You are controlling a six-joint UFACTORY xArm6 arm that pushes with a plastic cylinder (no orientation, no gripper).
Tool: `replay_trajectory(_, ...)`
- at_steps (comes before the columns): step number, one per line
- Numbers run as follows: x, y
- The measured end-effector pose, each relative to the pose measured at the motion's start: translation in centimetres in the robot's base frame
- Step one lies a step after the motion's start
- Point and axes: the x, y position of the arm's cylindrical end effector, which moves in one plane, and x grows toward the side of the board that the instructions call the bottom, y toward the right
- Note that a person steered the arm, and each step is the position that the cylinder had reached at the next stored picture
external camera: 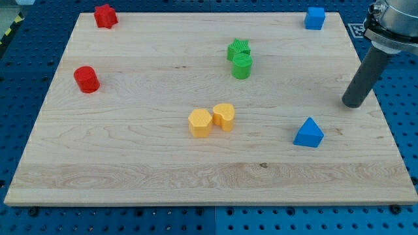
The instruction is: Point your arm to the bottom right of the blue cube
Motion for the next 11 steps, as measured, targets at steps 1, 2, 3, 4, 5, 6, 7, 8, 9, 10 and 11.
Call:
replay_trajectory(1, -0.6, 0.0)
replay_trajectory(2, -1.1, 0.0)
replay_trajectory(3, -1.4, 0.0)
replay_trajectory(4, -1.9, 0.0)
replay_trajectory(5, -2.6, 0.1)
replay_trajectory(6, -3.1, 0.1)
replay_trajectory(7, -3.6, 0.1)
replay_trajectory(8, -4.2, 0.1)
replay_trajectory(9, -4.9, 0.1)
replay_trajectory(10, -9.5, 0.1)
replay_trajectory(11, -13.5, 1.5)
